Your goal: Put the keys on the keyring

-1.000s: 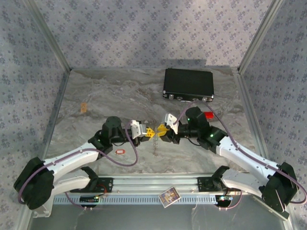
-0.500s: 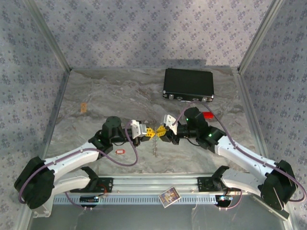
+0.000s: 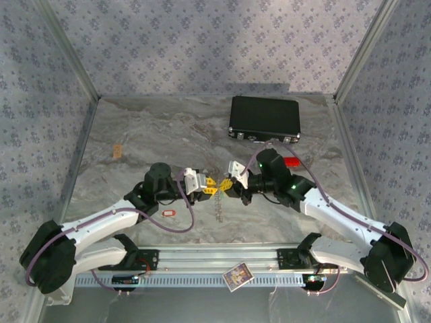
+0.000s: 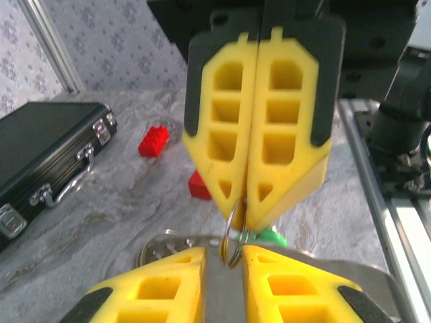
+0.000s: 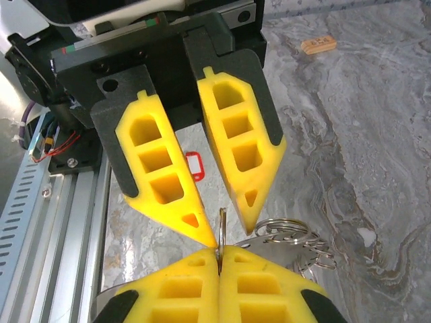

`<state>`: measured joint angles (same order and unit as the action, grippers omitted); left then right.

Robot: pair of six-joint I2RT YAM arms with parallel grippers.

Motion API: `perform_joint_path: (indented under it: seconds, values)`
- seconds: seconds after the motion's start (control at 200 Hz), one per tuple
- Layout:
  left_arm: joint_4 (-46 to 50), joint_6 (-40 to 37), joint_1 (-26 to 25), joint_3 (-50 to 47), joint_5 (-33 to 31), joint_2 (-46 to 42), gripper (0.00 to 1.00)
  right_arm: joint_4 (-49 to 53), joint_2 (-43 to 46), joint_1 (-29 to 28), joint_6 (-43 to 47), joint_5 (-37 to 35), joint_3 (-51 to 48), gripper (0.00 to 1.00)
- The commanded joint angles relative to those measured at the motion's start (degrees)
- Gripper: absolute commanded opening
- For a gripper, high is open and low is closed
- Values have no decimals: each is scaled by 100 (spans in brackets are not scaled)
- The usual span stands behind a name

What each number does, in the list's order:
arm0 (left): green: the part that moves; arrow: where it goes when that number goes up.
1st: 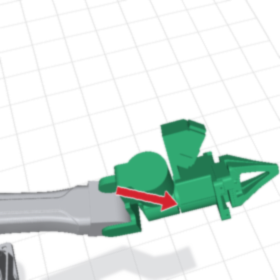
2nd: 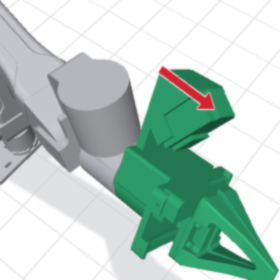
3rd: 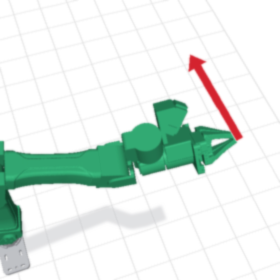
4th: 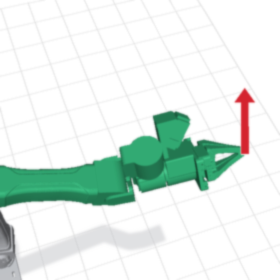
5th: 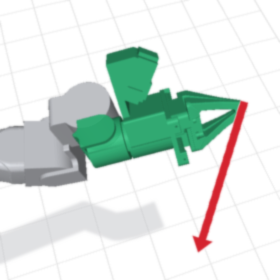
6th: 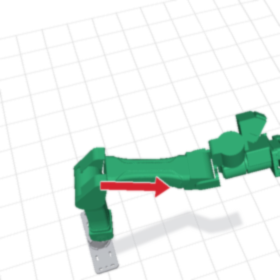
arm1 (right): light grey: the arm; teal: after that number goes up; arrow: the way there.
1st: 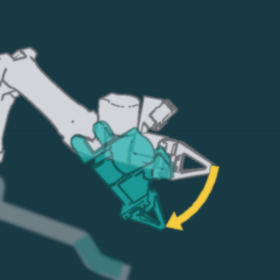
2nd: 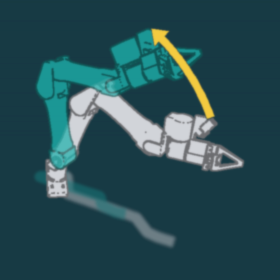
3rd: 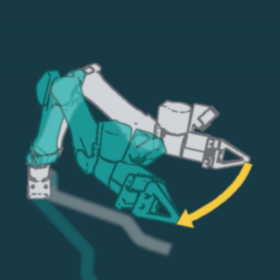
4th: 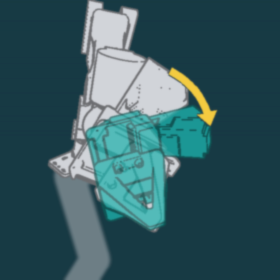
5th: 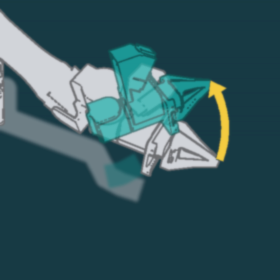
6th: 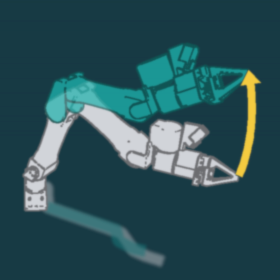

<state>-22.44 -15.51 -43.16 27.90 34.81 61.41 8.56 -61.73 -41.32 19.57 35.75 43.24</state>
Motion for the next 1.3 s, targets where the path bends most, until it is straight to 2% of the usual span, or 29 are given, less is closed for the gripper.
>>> perform_joint_path:
  seconds: [0.0,0.165,0.445,0.635,0.79,0.864,0.964,1.029,1.164,1.299]
  values:
    - [850,-313,-17,453,-270,-199,21,642,-19,-5,381,-64,478,0]
    - [1382,-471,-24,659,-284,-251,21,1471,-288,-85,758,-490,991,0]
    - [1508,-495,-39,826,26,-134,20,1892,-562,-397,1086,-810,1485,0]
    - [1737,-562,-53,969,148,-94,14,2139,-764,-568,1260,-903,1788,0]
    - [2004,-679,-50,1058,215,-94,0,2198,-816,-581,1272,-903,1893,0]
    - [2026,-708,-52,1036,219,-135,0,2179,-771,-543,1166,-886,1864,0]
    - [1819,-646,-52,900,198,-236,0,2013,-588,-417,882,-844,1656,22]
    - [1565,-550,-45,772,189,-290,0,1808,-390,-334,710,-800,1392,31]
    - [1079,-358,-50,555,187,-331,0,1390,-49,-272,423,-696,896,33]
    - [1024,-330,-51,538,175,-327,0,1188,56,-271,269,-744,631,32]
